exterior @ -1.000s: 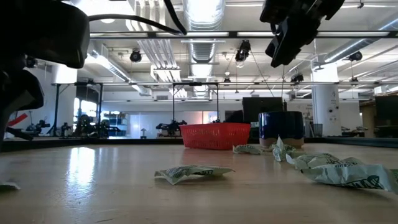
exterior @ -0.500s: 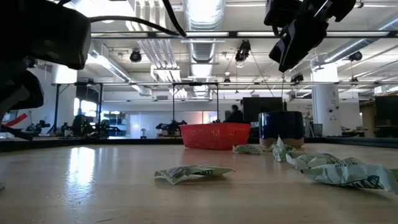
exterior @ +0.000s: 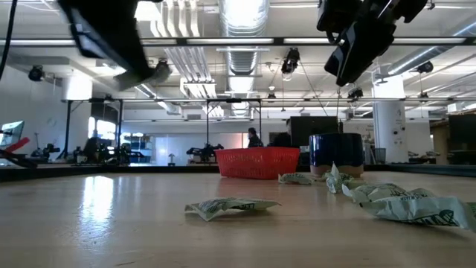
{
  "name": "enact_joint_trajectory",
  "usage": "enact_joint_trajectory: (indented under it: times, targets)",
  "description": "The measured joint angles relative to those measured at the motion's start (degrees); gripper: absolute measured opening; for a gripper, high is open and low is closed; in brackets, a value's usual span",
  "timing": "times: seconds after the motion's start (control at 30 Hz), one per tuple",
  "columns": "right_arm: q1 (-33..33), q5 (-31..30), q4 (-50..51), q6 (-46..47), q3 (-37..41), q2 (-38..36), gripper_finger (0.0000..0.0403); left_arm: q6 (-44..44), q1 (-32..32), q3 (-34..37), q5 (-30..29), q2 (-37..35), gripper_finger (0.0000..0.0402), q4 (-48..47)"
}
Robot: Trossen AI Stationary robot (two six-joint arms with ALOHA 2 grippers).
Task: Pick and place Stevia / Truvia into bins
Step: Put the stevia packet into the red basket
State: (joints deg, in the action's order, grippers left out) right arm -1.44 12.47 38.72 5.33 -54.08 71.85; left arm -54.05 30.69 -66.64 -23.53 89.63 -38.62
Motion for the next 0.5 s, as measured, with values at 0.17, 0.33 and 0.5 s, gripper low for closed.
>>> enact_joint_trajectory:
  times: [0.17, 0.33, 0.5]
  targets:
    - [0.89, -0.02, -0.02, 2.01, 0.00, 0.00, 0.0063, 11.63, -7.23, 0.23, -6.45, -4.71, 0.0001, 0.24]
    - [2.42, -0.02, -0.02, 4.71, 0.01, 0.00, 0.0063, 23.51, -16.44, 0.27, -6.66, -5.62, 0.0001, 6.44]
    - [4.51, -0.03, -0.01, 8.05, 0.08, 0.00, 0.0061, 35.96, -24.16, 0.25, -1.39, -4.27, 0.0001, 15.44]
